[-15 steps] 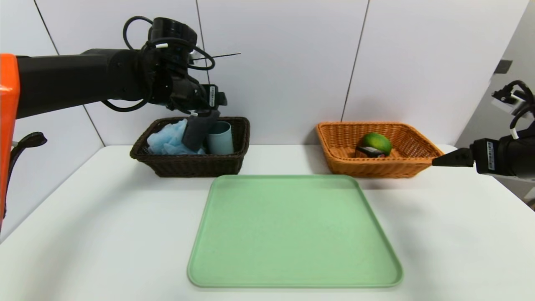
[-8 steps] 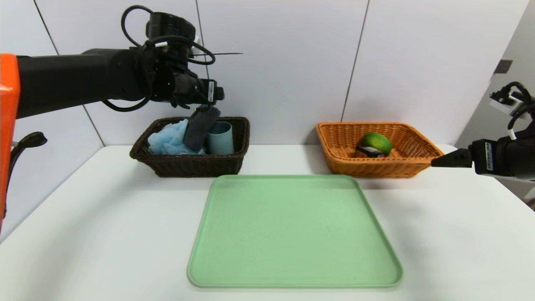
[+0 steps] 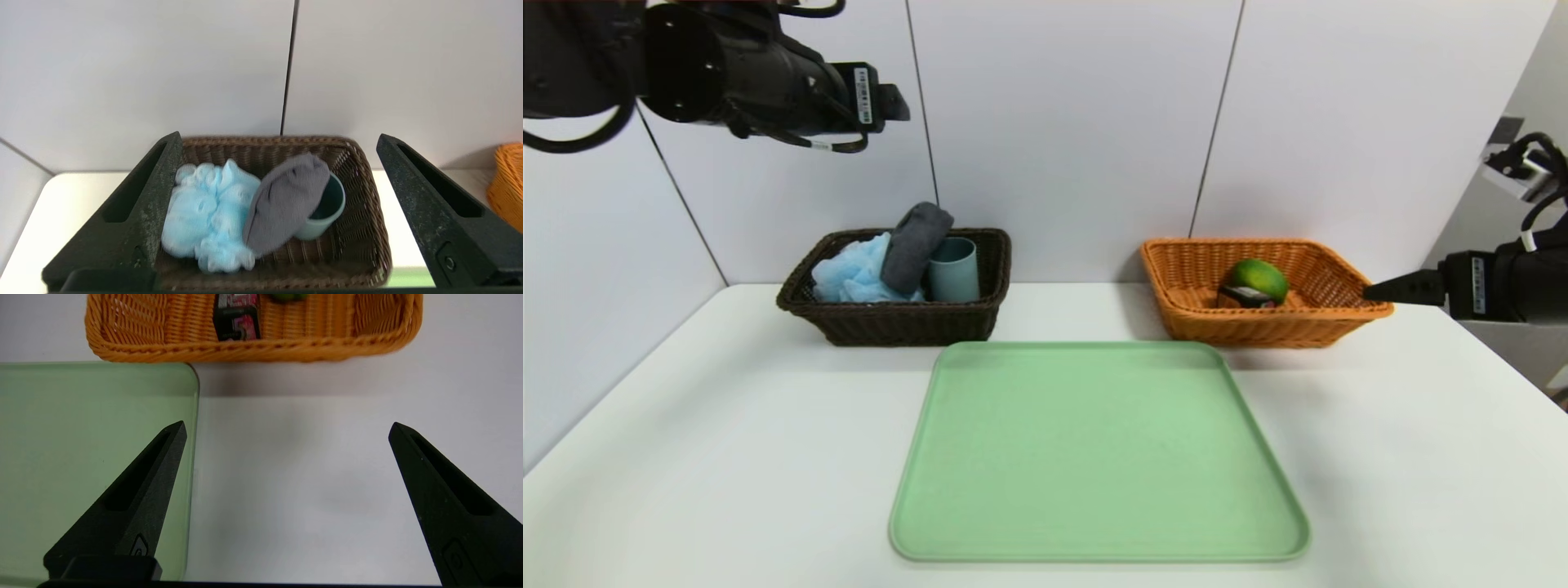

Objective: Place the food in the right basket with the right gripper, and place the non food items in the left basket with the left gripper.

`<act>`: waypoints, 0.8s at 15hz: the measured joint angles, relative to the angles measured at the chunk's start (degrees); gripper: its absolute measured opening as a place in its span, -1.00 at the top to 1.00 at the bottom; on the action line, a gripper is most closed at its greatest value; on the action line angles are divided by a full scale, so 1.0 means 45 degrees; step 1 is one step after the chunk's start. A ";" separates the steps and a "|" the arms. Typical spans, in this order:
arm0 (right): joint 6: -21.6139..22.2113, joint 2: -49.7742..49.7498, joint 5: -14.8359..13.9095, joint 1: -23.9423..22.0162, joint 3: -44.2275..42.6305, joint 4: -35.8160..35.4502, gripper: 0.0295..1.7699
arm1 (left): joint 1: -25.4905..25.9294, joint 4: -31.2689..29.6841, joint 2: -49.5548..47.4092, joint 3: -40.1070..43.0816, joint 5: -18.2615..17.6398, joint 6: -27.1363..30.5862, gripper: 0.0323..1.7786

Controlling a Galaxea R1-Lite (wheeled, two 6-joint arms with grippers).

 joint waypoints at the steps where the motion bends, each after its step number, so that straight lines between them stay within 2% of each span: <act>1: -0.0672 -0.0203 -0.0035 0.0065 0.0024 -0.0561 -0.93 | -0.0122 0.0219 -0.0623 0.0807 0.0019 -0.0203 -0.90; 3: -0.1512 -0.0764 -0.0404 0.0274 0.0049 -0.0880 -0.93 | -0.0265 0.0423 -0.2118 0.2993 0.0130 -0.0780 -0.90; 6: -0.1609 -0.1894 -0.1512 0.0731 0.0466 -0.0880 -0.93 | -0.0033 0.0558 -0.4527 0.5329 0.0845 -0.2211 -0.90; 9: -0.1560 -0.3552 -0.2227 0.1192 0.1904 -0.0962 -0.93 | 0.1206 0.0721 -0.6786 0.6689 0.1097 -0.2525 -0.90; 12: -0.1512 -0.5854 -0.2853 0.1468 0.4017 -0.1008 -0.93 | 0.2454 0.0764 -0.9156 0.8961 0.1081 -0.2487 -0.90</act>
